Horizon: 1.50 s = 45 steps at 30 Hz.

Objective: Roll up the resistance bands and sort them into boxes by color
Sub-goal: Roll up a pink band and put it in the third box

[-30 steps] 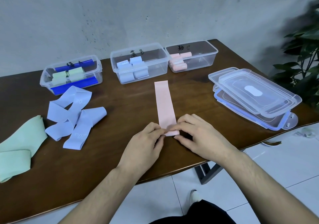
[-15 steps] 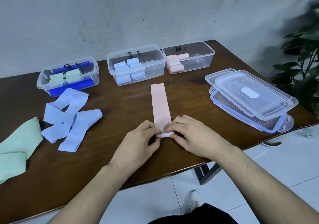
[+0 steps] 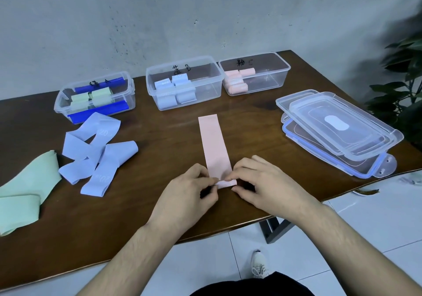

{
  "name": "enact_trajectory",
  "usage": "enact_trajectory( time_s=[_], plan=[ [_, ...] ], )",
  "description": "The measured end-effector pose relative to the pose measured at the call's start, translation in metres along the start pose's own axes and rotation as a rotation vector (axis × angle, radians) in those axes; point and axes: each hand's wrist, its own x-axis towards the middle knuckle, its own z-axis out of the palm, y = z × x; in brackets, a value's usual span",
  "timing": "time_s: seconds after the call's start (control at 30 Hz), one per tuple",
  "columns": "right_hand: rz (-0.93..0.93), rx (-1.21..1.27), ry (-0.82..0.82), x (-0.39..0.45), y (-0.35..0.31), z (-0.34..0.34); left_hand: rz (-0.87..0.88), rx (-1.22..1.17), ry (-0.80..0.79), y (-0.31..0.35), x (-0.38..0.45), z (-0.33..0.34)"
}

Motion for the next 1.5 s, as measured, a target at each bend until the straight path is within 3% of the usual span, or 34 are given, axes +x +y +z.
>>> enact_trajectory(
  time_s=[0.33,1.5],
  plan=[
    [0.015,0.013,-0.076,0.009,0.005,-0.001,0.084,-0.034,0.017,-0.001,-0.002,0.000],
    [0.022,0.106,-0.104,0.037,0.022,-0.003,0.034,-0.068,-0.002,-0.016,0.023,0.000]
  ],
)
